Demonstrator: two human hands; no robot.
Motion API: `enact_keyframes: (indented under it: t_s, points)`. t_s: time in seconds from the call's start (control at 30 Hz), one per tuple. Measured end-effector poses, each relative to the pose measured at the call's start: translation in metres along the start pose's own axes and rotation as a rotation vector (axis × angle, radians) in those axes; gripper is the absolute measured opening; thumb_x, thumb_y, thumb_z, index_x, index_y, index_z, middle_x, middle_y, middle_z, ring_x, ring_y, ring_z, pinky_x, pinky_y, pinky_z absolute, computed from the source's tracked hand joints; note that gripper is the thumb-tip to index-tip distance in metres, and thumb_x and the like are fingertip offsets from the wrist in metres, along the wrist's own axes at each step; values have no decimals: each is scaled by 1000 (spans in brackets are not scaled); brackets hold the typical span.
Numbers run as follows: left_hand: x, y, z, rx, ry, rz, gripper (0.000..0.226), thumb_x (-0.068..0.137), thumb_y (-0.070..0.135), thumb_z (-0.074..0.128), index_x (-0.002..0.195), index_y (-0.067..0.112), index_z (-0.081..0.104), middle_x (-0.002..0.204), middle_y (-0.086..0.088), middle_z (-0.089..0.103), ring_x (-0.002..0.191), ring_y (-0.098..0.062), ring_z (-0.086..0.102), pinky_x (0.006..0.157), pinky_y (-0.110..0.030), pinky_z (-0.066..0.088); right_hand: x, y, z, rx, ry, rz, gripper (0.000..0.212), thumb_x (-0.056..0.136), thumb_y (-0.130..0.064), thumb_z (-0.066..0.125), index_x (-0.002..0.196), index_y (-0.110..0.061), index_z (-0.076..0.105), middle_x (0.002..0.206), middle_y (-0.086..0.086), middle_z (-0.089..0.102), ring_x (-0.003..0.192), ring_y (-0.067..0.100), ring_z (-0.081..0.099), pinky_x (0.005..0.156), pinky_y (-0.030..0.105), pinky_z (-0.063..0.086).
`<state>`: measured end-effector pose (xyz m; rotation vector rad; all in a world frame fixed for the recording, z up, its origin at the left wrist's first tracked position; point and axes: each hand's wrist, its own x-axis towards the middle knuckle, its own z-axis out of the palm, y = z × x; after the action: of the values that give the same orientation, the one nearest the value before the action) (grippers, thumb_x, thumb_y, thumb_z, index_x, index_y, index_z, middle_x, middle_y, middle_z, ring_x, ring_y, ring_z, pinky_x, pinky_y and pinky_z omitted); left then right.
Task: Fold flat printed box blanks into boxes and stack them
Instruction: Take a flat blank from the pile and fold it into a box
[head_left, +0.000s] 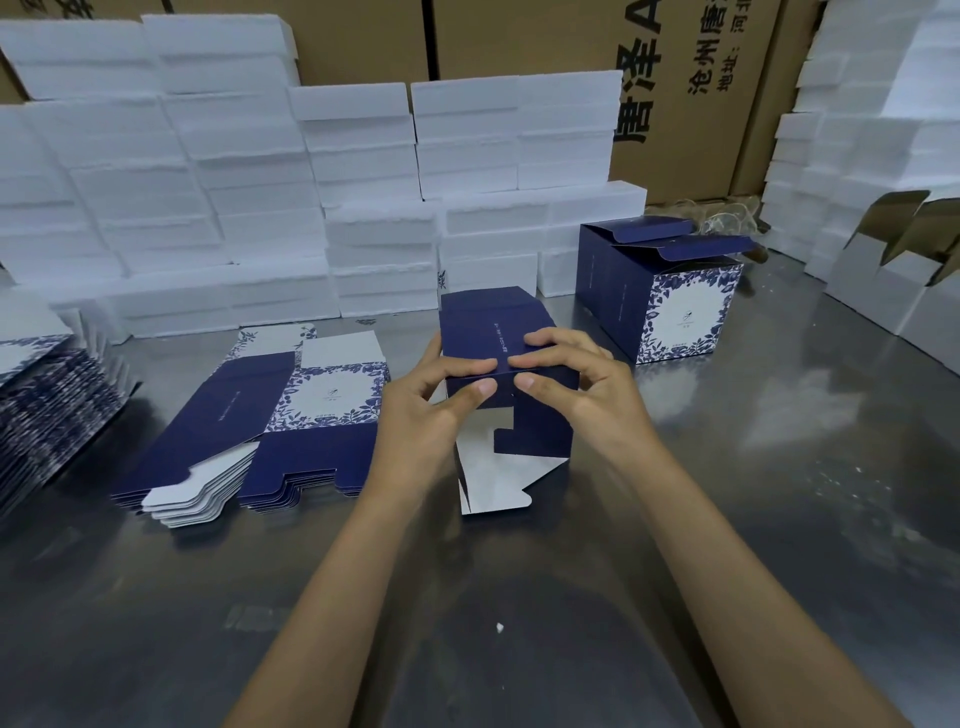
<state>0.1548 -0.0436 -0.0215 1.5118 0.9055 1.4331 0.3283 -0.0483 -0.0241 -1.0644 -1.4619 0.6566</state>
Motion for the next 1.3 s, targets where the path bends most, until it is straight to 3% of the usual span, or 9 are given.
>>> enact_keyframes:
  t_s: [0.1, 0.27, 0.43, 0.57, 0.67, 0.83, 1.0, 1.17, 1.3]
  points:
    - [1, 2, -5, 12, -42, -11, 26, 87, -1, 71, 100, 21, 77, 108, 38, 66, 118, 5, 59, 97, -20, 50, -1, 0, -6, 50, -35, 28, 22, 89, -8, 75, 100, -27, 77, 135, -10, 59, 125, -7, 51, 96, 8, 38]
    - [0, -4, 2, 77, 68, 5, 27, 87, 4, 73, 102, 26, 78, 98, 40, 67, 133, -1, 50, 112, -35, 43, 0, 4, -8, 34, -22, 34, 21, 91, -11, 73, 107, -25, 77, 142, -13, 56, 129, -10, 48, 95, 2, 35]
    - [4, -9, -6, 78, 314, 0, 26, 92, 11, 70, 109, 30, 74, 102, 11, 73, 99, -1, 66, 90, -17, 50, 4, 15, -14, 294, 131, 299, 36, 101, -44, 57, 137, -43, 54, 144, -21, 52, 133, -1, 49, 105, 27, 45]
    - [5, -15, -5, -72, 408, -205, 20, 98, 12, 61, 108, 28, 64, 112, 2, 72, 87, 0, 68, 72, -15, 53, 10, 27, -11, 331, 139, 533, 21, 106, -28, 47, 117, -25, 65, 128, 1, 69, 117, 21, 65, 95, 39, 53]
    - [2, -22, 2, -92, 272, -396, 23, 98, 2, 56, 116, 16, 52, 116, -9, 67, 83, -11, 68, 60, -19, 55, 6, 25, -5, 338, 53, 458, 25, 103, -18, 50, 114, -26, 70, 118, 1, 74, 117, 21, 67, 103, 46, 53]
    - [-6, -22, 16, -113, -108, -723, 26, 101, 12, 55, 118, -8, 55, 95, -23, 73, 57, -20, 72, 49, -25, 57, 4, 3, -8, 257, 45, 111, 25, 98, -9, 63, 117, -23, 71, 142, -4, 60, 129, 3, 56, 97, 15, 48]
    - [-14, -14, 15, 121, -617, -920, 30, 102, 26, 53, 100, 0, 67, 76, -17, 74, 50, -16, 68, 46, -23, 55, -3, -4, -7, -52, -107, 35, 24, 93, -14, 71, 111, -30, 72, 158, -12, 37, 144, -5, 33, 122, 31, 28]
    - [-3, -4, -7, 691, -251, -730, 46, 101, 28, 49, 67, 2, 65, 42, -4, 58, 32, -16, 52, 34, -19, 41, -4, -4, -6, -66, -115, 68, 25, 93, -20, 72, 117, -29, 71, 153, -16, 42, 139, -4, 39, 116, 44, 37]
    - [-2, 0, -23, 952, 193, -339, 40, 93, 27, 50, 61, 3, 50, 55, -9, 57, 55, -31, 52, 51, -33, 44, -3, -3, -5, -77, -109, 55, 24, 92, -24, 73, 114, -34, 72, 151, -19, 43, 136, -8, 42, 113, 41, 39]
